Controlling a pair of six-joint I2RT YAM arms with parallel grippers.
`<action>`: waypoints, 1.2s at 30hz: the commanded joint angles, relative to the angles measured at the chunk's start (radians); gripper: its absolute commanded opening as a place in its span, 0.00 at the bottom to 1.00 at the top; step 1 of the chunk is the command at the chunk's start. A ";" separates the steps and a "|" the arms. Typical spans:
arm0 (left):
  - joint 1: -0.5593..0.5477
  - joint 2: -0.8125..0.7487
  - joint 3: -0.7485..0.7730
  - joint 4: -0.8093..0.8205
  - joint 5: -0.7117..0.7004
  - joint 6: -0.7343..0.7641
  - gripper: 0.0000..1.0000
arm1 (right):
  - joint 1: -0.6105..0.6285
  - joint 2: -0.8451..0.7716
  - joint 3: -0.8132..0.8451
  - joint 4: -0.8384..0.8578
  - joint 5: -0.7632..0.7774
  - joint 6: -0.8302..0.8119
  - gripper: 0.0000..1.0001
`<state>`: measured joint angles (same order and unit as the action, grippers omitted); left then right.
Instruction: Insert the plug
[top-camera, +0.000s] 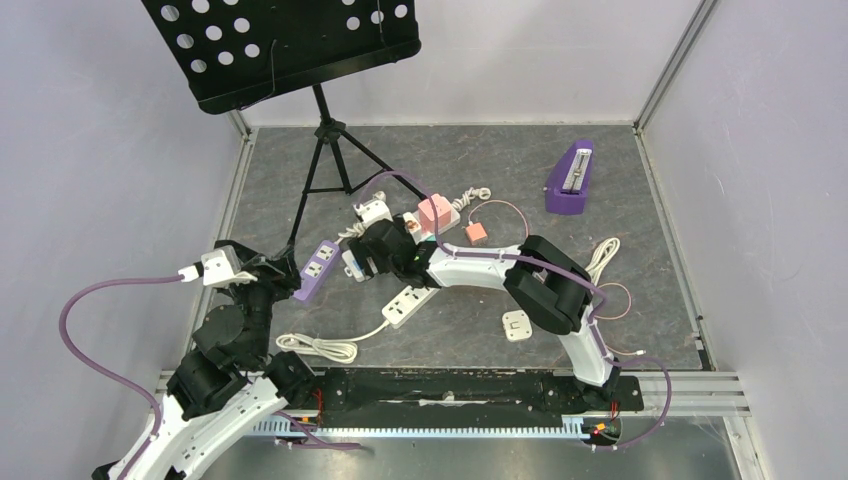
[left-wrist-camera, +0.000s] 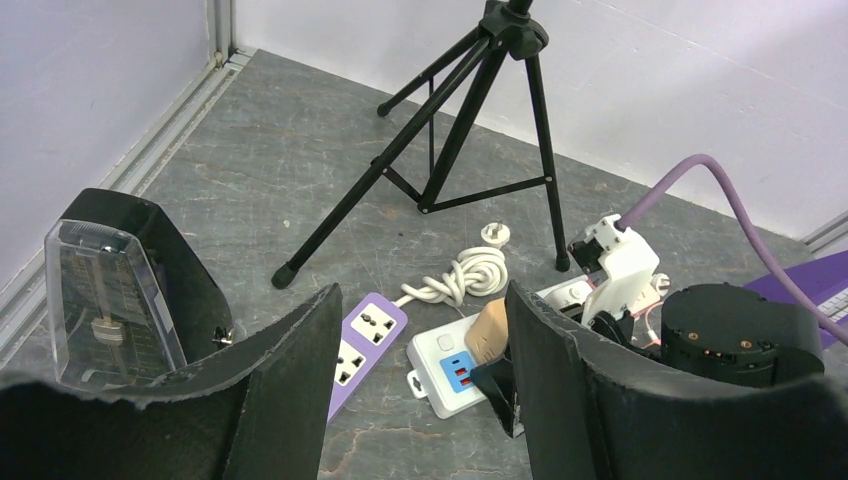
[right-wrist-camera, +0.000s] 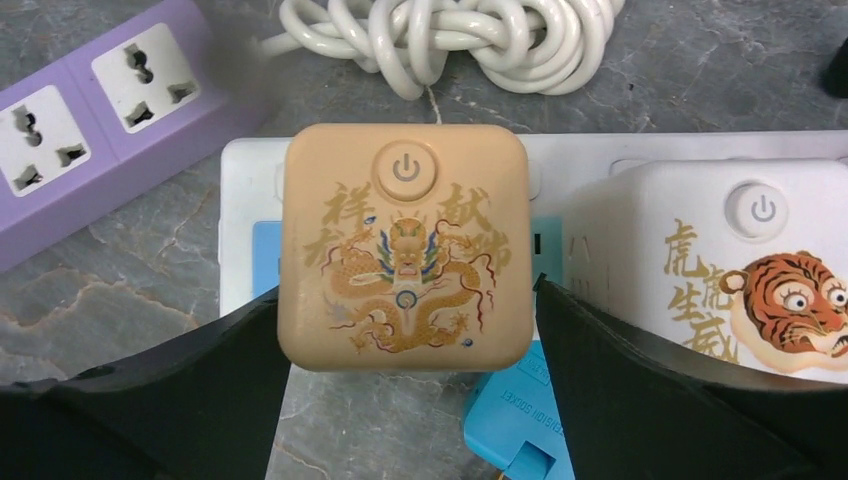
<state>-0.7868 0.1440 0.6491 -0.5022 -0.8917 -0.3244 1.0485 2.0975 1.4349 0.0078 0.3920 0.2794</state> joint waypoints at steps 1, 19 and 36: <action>-0.002 0.012 0.007 0.005 -0.042 -0.016 0.67 | -0.020 -0.025 0.084 -0.066 -0.066 -0.006 0.90; -0.002 0.011 0.007 0.005 -0.042 -0.017 0.67 | -0.062 0.065 0.343 -0.314 -0.125 -0.006 0.82; -0.002 0.012 0.007 0.002 -0.040 -0.020 0.67 | -0.065 0.084 0.337 -0.338 -0.191 -0.035 0.69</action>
<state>-0.7872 0.1440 0.6491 -0.5083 -0.8932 -0.3244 0.9836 2.1620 1.7424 -0.3279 0.2241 0.2600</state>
